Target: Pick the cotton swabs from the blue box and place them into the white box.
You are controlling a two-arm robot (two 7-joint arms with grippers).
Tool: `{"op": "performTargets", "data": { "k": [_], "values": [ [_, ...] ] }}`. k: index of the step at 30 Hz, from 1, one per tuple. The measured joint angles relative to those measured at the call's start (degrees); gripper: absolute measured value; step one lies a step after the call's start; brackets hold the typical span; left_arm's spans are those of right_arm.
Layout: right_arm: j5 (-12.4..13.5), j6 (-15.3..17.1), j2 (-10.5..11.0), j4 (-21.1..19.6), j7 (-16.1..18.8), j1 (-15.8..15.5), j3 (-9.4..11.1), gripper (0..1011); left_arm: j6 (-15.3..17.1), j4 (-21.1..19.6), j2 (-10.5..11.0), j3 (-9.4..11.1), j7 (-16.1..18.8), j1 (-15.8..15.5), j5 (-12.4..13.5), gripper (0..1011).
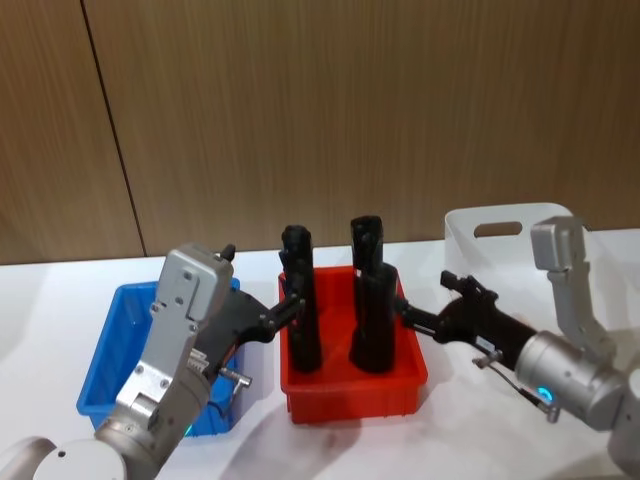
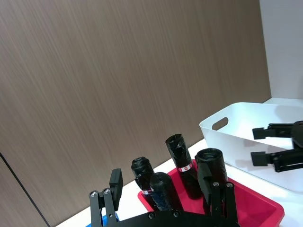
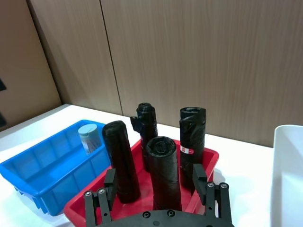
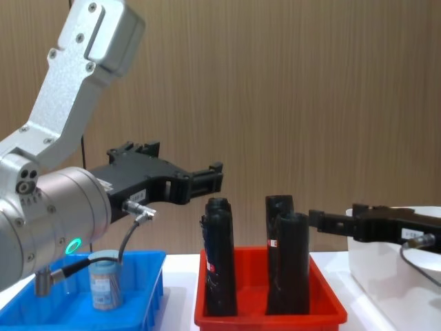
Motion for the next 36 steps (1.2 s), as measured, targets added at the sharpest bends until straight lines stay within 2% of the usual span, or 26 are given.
{"op": "performTargets", "data": {
  "k": [13,21,36],
  "values": [
    [0.4,-0.9,-2.1,12.6,5.3,7.6,-0.1,1002,0.0,0.0,0.0,0.0,0.0,0.0,0.0,999],
    [0.3,-1.8,-3.1,19.0,8.1,11.2,-0.2,1002,0.0,0.0,0.0,0.0,0.0,0.0,0.0,1000],
    [-1.4,-4.5,-5.3,31.8,13.0,18.6,-1.5,1001,0.0,0.0,0.0,0.0,0.0,0.0,0.0,1000]
  ]
}}
